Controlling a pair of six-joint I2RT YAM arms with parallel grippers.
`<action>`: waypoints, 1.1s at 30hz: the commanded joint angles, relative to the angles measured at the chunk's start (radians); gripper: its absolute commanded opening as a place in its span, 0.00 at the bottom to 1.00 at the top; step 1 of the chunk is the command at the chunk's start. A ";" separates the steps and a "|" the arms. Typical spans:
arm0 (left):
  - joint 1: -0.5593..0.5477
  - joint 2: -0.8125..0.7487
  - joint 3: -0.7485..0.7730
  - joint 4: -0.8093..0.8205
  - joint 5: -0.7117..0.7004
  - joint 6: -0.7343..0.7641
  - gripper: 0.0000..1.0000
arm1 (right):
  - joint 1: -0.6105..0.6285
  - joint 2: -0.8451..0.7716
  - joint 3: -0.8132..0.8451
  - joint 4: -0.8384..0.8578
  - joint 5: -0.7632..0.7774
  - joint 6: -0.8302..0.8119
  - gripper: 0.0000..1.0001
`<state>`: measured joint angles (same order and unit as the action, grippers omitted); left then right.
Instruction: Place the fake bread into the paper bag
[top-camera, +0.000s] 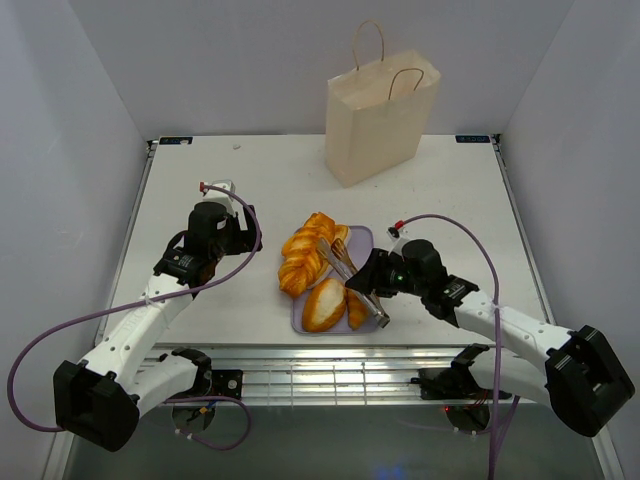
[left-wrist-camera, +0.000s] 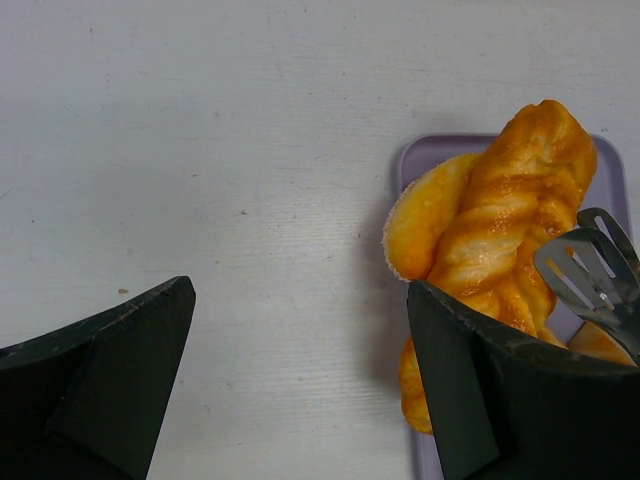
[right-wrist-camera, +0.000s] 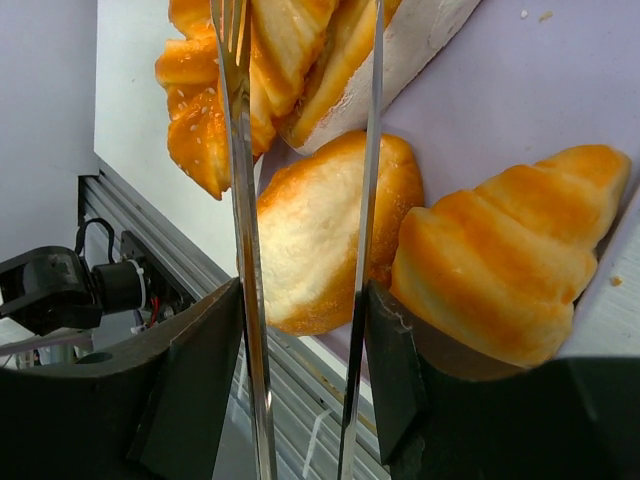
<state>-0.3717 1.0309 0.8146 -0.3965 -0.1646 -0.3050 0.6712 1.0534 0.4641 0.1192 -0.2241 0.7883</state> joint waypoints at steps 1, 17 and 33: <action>-0.007 -0.031 0.037 -0.005 0.014 -0.005 0.98 | 0.010 0.017 0.044 0.077 0.000 0.032 0.56; -0.010 -0.029 0.037 -0.002 0.023 -0.005 0.98 | 0.013 0.079 0.085 0.105 -0.021 0.052 0.55; -0.012 -0.026 0.035 -0.002 0.037 0.000 0.98 | 0.013 0.016 0.116 0.037 0.002 0.008 0.34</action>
<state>-0.3771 1.0302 0.8146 -0.3965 -0.1406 -0.3050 0.6811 1.1049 0.5270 0.1410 -0.2359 0.8181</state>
